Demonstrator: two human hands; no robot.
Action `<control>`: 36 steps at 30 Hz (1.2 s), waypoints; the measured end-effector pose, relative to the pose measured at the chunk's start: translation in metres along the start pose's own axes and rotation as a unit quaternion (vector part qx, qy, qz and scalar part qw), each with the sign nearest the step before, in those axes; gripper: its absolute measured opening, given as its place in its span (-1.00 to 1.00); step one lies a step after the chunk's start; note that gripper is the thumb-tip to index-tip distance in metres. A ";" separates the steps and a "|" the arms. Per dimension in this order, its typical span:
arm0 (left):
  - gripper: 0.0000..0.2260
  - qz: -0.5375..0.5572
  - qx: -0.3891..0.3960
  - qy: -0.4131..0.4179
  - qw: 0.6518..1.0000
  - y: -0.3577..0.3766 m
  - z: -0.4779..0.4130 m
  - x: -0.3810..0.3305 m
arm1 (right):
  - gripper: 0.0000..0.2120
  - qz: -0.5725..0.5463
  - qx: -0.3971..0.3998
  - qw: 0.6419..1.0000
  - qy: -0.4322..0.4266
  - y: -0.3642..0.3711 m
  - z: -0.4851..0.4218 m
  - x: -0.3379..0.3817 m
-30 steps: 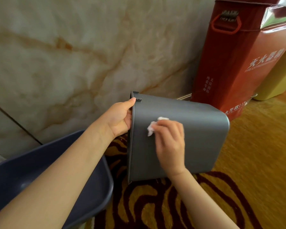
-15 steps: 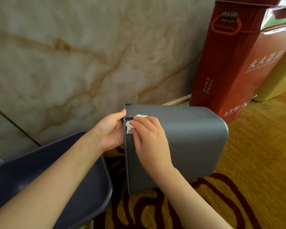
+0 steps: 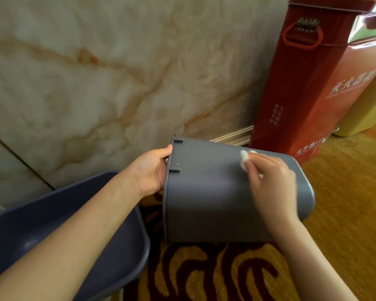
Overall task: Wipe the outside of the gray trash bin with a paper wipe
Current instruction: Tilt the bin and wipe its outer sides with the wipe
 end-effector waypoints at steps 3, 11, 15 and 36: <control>-0.66 0.009 0.011 -0.006 1.000 -0.001 0.003 0.000 | -0.85 -0.103 0.068 0.988 -0.095 0.038 0.005 0.065; -0.64 0.004 -0.006 -0.031 0.999 -0.002 0.011 0.001 | -0.80 -0.060 0.163 0.969 -0.175 0.082 0.032 0.086; -0.69 -0.011 -0.042 -0.027 0.999 -0.003 0.011 -0.002 | -0.83 -0.008 0.126 0.985 -0.119 0.054 0.016 0.045; -0.70 -0.018 -0.087 -0.021 0.996 -0.007 0.007 -0.003 | -0.92 -0.024 -0.029 0.979 -0.201 0.089 0.089 0.078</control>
Point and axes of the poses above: each hand's wrist, its own z-axis away from the middle knuckle, its own y-axis out of the palm, x = y × z, the point moved 9 cm from there along -z, towards the middle knuckle, and after that the axes turned 7 degrees about -z, right-handed, at the moved point
